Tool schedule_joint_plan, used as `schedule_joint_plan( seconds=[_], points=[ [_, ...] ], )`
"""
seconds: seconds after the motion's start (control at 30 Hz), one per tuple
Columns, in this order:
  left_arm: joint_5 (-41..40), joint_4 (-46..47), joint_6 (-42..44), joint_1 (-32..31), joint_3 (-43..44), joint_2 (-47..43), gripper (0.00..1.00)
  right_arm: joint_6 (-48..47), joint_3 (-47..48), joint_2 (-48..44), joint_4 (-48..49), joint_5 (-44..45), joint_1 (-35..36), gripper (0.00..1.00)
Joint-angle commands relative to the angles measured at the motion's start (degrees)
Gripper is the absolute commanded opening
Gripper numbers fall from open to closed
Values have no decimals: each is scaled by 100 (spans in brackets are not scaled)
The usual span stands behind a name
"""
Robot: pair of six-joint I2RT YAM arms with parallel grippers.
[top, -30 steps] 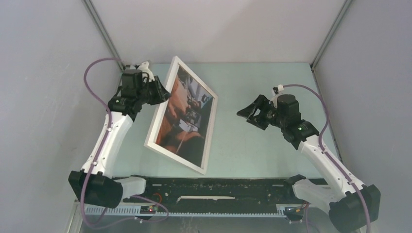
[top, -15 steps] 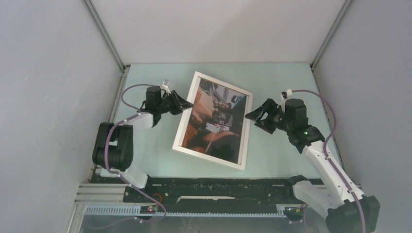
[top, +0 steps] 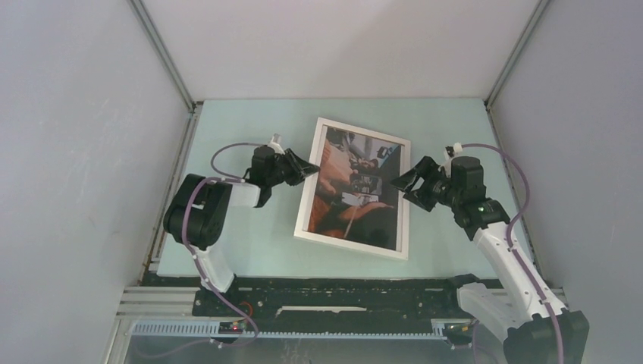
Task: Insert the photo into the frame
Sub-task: Turn over the photo frame at the center of the board, then reset both arms
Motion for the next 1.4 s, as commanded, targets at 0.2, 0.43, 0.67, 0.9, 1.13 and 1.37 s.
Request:
schedule_joint_plan(
  seconds=[0.2, 0.43, 0.67, 0.9, 1.13, 1.37],
  points=[
    [-1393, -326, 96, -127, -713, -136, 34, -426, 12, -373, -230, -168, -321, 80],
    [-2188, -2162, 1069, -114, -569, -1104, 60, -1541, 959, -595, -1427, 491, -466, 86],
    [-2914, -3952, 1701, -118, -184, -2779, 81, -2398, 1961, -650, -2482, 846, -457, 97],
    [-2979, -5157, 2632, -310, 1208, -4993, 96, -2882, 3245, -951, -3229, 499, -440, 100],
    [-2937, -5488, 3513, -318, 2413, -6129, 100, -2875, 4405, -1236, -3338, 449, -439, 100],
    [-2661, -5360, 4054, -315, 2875, -6789, 100, -2784, 4883, -1515, -3218, 667, -448, 100]
  ],
)
